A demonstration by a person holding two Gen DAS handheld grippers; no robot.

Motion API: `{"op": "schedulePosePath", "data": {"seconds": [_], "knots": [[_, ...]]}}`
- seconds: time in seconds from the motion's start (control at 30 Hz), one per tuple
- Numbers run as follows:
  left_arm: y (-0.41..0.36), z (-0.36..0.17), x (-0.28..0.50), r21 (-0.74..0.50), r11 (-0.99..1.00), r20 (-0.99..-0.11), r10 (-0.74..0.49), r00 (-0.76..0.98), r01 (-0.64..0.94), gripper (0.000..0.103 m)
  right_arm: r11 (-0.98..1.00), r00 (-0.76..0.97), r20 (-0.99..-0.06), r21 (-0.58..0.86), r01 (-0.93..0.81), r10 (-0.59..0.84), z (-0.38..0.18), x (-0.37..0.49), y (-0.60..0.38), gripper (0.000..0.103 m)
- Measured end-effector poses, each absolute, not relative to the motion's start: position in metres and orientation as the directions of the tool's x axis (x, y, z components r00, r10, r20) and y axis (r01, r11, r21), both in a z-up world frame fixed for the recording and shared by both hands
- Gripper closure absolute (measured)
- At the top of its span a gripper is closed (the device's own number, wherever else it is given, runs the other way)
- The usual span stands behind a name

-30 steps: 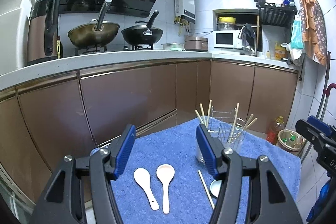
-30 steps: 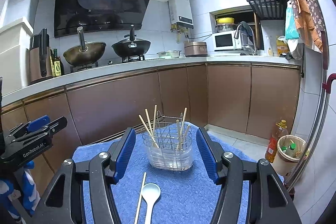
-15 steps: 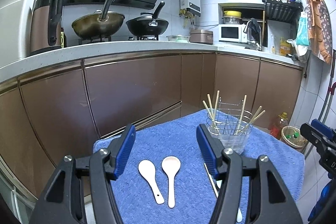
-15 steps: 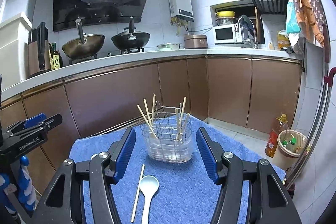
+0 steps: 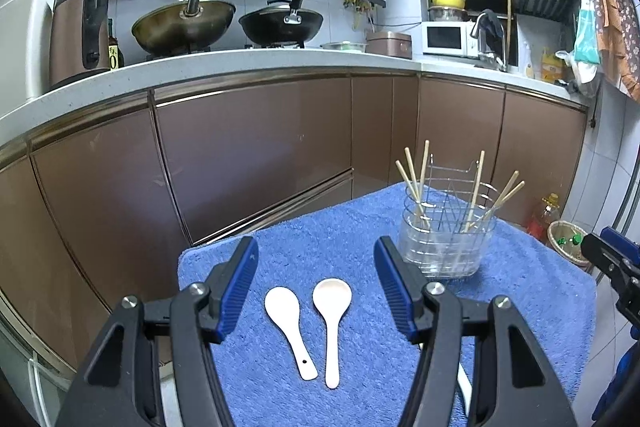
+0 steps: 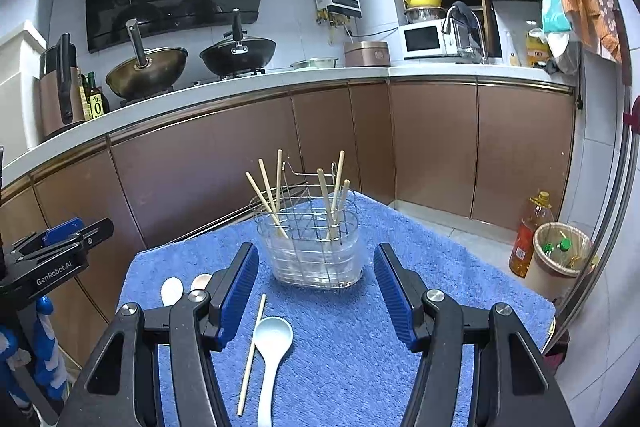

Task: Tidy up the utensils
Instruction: 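Withdraw both open tools back from the holder over the spoons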

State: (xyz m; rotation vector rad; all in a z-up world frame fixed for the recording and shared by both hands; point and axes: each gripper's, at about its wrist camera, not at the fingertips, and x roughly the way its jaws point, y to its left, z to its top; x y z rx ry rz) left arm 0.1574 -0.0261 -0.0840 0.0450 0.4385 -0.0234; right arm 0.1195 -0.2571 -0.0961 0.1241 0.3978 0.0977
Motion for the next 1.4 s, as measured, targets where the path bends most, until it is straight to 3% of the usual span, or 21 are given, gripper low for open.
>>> {"op": "schedulePosePath", "data": {"seconds": [0.6, 0.87, 1.23, 1.4], "knots": [[-0.026, -0.102, 0.176, 0.007, 0.999, -0.436, -0.032, 0.899, 0.039, 0.045, 0.987, 0.888, -0.444, 0.149, -0.06, 0.121, -0.121, 0.138, -0.265, 0.046], [-0.018, -0.111, 0.187, 0.014, 0.999, -0.486, -0.033, 0.873, 0.045, 0.045, 0.988, 0.871, -0.474, 0.142, -0.067, 0.127, -0.129, 0.147, -0.261, 0.046], [0.047, -0.127, 0.213, -0.168, 0.985, -0.575, -0.078, 0.814, -0.025, 0.045, 0.987, 0.855, -0.503, 0.145, -0.064, 0.129, -0.142, 0.155, -0.266, 0.046], [0.067, -0.138, 0.225, -0.264, 0.965, -0.609, -0.155, 0.778, -0.014, 0.045, 0.986, 0.837, -0.529, 0.149, -0.07, 0.139, -0.151, 0.162, -0.266, 0.046]]}}
